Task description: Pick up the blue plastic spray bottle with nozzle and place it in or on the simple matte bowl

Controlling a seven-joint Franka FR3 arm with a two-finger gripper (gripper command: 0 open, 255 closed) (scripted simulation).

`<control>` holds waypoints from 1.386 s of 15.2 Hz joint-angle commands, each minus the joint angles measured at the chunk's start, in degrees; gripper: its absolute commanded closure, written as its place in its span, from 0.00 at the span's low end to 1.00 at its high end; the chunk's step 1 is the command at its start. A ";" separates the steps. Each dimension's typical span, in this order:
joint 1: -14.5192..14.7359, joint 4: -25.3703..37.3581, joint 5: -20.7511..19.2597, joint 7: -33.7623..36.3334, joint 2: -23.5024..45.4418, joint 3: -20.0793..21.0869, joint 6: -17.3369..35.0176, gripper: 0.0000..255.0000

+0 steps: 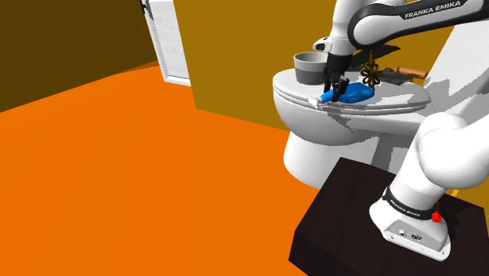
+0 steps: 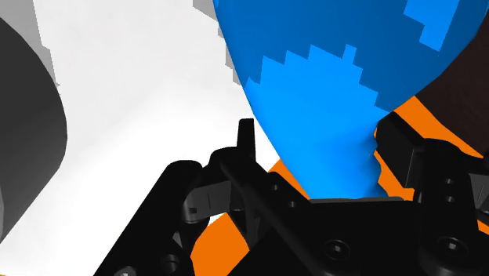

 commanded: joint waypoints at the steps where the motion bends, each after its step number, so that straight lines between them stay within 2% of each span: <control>1: 0.10 1.29 0.32 -0.16 -0.27 0.37 -1.57 1.00; 21: 1.12 17.49 2.96 -2.45 1.31 2.90 -16.09 1.00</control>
